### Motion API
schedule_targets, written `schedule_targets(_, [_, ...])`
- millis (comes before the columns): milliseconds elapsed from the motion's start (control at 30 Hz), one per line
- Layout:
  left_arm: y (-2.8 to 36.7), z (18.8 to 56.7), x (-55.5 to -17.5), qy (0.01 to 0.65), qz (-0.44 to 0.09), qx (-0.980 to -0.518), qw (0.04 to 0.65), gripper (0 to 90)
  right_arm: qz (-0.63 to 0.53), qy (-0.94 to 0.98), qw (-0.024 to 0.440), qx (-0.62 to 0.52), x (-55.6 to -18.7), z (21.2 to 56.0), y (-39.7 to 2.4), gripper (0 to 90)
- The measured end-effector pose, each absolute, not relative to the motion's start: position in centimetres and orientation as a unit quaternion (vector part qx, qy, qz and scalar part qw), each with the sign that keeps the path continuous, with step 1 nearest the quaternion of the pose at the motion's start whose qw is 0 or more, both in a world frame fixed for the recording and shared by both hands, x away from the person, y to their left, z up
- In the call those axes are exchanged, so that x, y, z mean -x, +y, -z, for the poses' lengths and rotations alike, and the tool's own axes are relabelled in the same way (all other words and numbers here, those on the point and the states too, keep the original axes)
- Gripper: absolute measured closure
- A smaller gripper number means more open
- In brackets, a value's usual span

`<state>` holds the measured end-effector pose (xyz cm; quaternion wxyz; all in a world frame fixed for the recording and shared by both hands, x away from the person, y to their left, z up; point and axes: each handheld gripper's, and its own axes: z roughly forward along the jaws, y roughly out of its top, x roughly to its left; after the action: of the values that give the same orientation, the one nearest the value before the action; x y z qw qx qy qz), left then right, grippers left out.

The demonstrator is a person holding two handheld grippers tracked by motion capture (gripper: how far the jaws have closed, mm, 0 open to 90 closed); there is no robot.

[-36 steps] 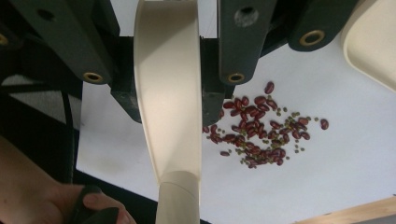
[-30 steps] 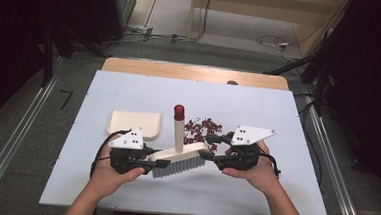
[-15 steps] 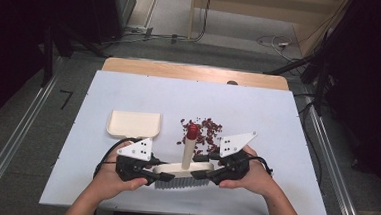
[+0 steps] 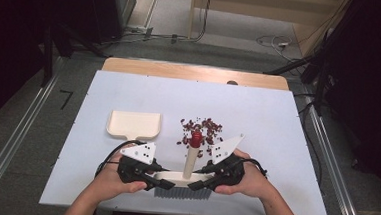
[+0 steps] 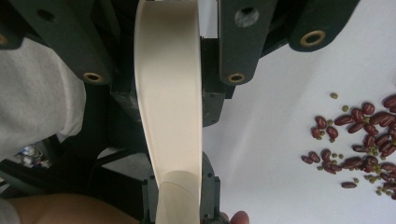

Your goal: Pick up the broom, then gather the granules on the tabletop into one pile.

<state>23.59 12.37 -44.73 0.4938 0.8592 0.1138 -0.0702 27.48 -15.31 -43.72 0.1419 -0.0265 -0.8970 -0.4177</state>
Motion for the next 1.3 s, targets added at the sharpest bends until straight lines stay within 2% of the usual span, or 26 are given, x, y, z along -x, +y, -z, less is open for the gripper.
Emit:
schedule_targets(167, [13.0, 44.8, -23.8, 0.134, 0.042, -0.849, 0.510, 62.8, 0.422, -0.898, 0.118, 0.039, -27.5, 43.5, -15.1, 66.0])
schedule_targets(233, [13.5, 44.8, -23.9, 0.154, 0.026, -0.840, 0.519, 53.3, 0.421, -0.899, 0.107, 0.051, -27.7, 43.4, -15.5, 66.0])
schedule_targets(267, [13.9, 44.8, -24.0, 0.165, 0.020, -0.835, 0.524, 53.3, 0.421, -0.899, 0.107, 0.051, -27.7, 43.4, -15.5, 66.0])
schedule_targets(300, [14.5, 44.9, -24.2, 0.192, 0.008, -0.822, 0.536, 46.3, 0.431, -0.894, 0.097, 0.072, -28.1, 43.3, -16.0, 66.0])
schedule_targets(367, [14.7, 45.0, -24.3, 0.203, 0.002, -0.818, 0.538, 39.9, 0.437, -0.891, 0.093, 0.081, -28.4, 43.1, -16.4, 66.0])
schedule_targets(500, [15.8, 45.4, -24.5, 0.261, -0.045, -0.791, 0.551, 24.4, 0.461, -0.873, 0.046, 0.151, -29.8, 42.4, -18.3, 66.0])
schedule_targets(733, [17.6, 45.4, -24.6, 0.307, -0.078, -0.754, 0.575, 4.1, 0.475, -0.834, -0.046, 0.277, -31.7, 41.6, -21.5, 66.0])
schedule_targets(867, [18.7, 45.5, -24.4, 0.326, -0.090, -0.737, 0.585, 0.6, 0.480, -0.816, -0.077, 0.312, -32.2, 41.5, -22.7, 66.0])
schedule_targets(1000, [19.6, 45.7, -24.4, 0.344, -0.102, -0.721, 0.593, 0.0, 0.468, -0.800, -0.135, 0.351, -32.9, 41.4, -24.0, 66.0])
schedule_targets(1300, [20.6, 45.9, -23.9, 0.362, -0.130, -0.715, 0.584, 0.0, 0.447, -0.773, -0.186, 0.410, -34.2, 41.9, -25.3, 65.9])
